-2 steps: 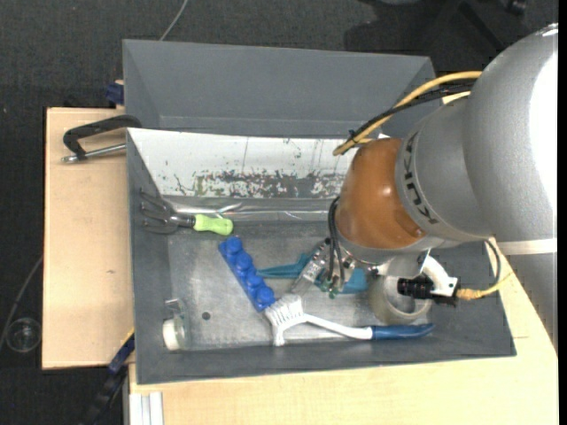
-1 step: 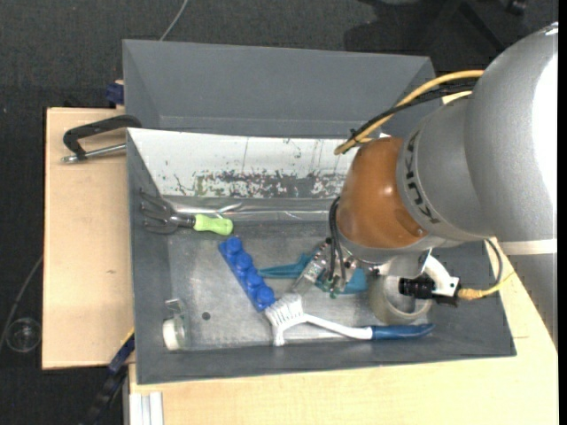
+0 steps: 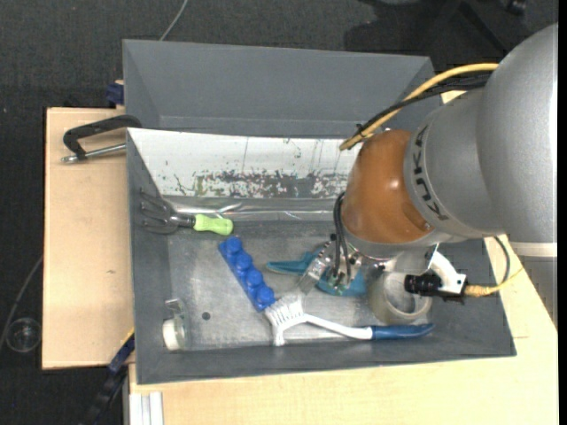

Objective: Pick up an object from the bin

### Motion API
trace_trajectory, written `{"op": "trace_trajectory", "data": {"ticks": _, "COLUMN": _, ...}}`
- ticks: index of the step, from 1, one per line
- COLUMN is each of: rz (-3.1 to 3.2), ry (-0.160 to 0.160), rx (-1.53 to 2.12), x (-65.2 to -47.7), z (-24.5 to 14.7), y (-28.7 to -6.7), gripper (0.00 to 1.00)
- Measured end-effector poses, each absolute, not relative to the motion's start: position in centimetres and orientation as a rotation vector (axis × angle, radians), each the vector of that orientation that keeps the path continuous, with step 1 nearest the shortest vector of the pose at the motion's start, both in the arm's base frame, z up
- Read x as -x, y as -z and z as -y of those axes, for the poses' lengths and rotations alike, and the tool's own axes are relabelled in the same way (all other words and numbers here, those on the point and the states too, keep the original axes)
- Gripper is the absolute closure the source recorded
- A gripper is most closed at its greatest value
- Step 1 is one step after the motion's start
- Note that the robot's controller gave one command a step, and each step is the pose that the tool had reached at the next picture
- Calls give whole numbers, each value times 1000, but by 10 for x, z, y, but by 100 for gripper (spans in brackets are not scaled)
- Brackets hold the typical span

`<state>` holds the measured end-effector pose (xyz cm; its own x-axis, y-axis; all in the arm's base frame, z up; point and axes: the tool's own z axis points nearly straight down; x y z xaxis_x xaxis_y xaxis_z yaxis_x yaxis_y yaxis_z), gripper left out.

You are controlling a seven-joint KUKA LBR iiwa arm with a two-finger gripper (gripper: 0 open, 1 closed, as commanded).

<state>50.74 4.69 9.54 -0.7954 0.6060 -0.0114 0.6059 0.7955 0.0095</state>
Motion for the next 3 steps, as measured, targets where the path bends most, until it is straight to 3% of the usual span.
{"op": "trace_trajectory", "data": {"ticks": 3, "rz": -2956, "ry": -15, "rx": -997, "x": -510, "z": -47, "y": -134, "gripper": 100}}
